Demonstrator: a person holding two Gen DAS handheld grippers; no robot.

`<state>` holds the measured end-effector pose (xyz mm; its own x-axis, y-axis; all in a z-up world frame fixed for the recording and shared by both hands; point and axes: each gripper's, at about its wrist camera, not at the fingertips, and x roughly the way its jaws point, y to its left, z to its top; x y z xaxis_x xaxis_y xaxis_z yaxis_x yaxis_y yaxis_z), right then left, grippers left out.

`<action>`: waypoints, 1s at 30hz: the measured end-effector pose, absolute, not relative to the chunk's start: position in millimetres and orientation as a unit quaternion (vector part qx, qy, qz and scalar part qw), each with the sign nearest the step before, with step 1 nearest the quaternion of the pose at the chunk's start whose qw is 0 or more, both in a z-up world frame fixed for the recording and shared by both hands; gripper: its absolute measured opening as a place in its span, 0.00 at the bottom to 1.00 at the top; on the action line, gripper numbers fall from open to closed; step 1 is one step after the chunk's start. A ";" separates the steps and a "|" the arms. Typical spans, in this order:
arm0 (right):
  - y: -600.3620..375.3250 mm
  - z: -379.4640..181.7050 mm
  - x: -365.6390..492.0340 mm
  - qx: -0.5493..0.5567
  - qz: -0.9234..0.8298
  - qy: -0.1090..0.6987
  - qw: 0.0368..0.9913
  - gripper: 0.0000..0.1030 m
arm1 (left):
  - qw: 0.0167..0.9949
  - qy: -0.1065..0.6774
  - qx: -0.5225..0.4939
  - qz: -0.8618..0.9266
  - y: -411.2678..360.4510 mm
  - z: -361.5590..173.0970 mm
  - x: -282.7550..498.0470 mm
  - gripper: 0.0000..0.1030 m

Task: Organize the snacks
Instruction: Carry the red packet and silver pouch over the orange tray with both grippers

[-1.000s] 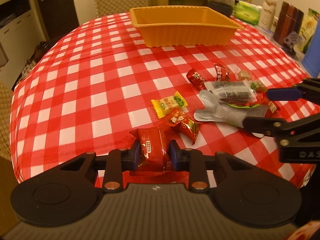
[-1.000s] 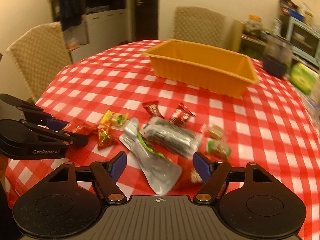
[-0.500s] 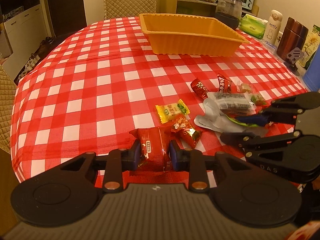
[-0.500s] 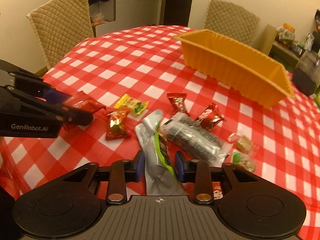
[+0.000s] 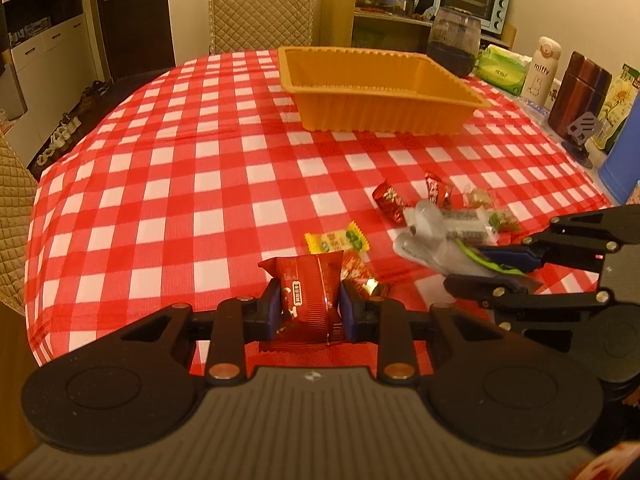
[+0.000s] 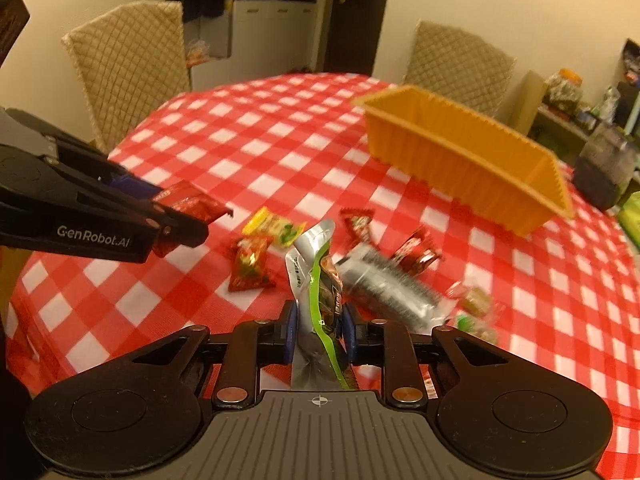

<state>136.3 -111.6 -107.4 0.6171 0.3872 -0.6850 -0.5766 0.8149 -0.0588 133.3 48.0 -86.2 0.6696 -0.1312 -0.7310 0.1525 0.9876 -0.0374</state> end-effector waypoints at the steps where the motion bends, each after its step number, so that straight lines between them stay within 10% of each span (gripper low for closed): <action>1: -114.2 -103.7 135.4 -0.136 0.266 0.338 0.893 0.23 | 0.914 0.397 0.013 -0.079 46.8 -83.4 134.1 0.26; 30: -173.3 -22.5 285.5 -0.030 0.097 0.257 0.961 0.23 | 0.942 0.313 -0.010 -0.120 -4.3 -24.9 311.7 0.26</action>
